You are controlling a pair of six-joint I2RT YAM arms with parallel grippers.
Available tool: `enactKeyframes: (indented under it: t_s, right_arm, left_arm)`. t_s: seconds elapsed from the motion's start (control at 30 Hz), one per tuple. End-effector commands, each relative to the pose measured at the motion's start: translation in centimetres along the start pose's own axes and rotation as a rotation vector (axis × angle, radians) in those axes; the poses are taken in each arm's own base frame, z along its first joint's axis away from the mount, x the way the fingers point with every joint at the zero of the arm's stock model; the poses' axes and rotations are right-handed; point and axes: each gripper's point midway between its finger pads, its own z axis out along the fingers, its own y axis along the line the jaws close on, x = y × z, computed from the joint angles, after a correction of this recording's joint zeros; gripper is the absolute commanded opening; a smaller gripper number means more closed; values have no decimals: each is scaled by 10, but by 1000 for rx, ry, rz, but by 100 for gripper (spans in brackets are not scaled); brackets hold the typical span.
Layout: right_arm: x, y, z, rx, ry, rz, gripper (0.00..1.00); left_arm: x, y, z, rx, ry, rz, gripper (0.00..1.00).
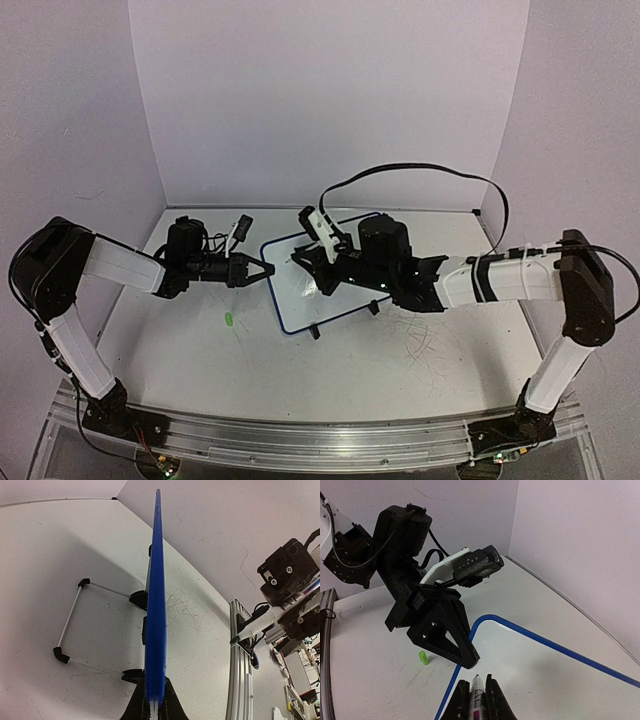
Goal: Write a sentence on the whiteboard
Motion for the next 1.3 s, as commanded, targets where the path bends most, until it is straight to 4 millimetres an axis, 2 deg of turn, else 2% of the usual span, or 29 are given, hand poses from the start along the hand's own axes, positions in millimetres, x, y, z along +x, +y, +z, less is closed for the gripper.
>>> enactKeyframes:
  t_s: [0.0, 0.37, 0.6, 0.77, 1.1, 1.27]
  right_arm:
    - [-32, 4, 10, -12, -87, -20, 0]
    - [-33, 7, 29, -7, -89, -5, 0]
    - [-28, 5, 27, 10, -79, 1, 0]
    - [-22, 4, 25, 23, -67, 4, 0]
    - [-19, 5, 34, 21, -61, 8, 0]
    - [-16, 3, 39, 32, -53, 10, 0]
  left_arm:
    - [-9, 10, -3, -40, -14, 33, 0]
    - [-9, 9, -5, -49, -19, 43, 0]
    - [-10, 5, -6, -35, -20, 49, 1]
    - [-15, 1, -9, -35, -31, 54, 6]
    - [-12, 1, -9, -38, -28, 52, 7]
    - [-11, 2, -9, -37, -24, 50, 3]
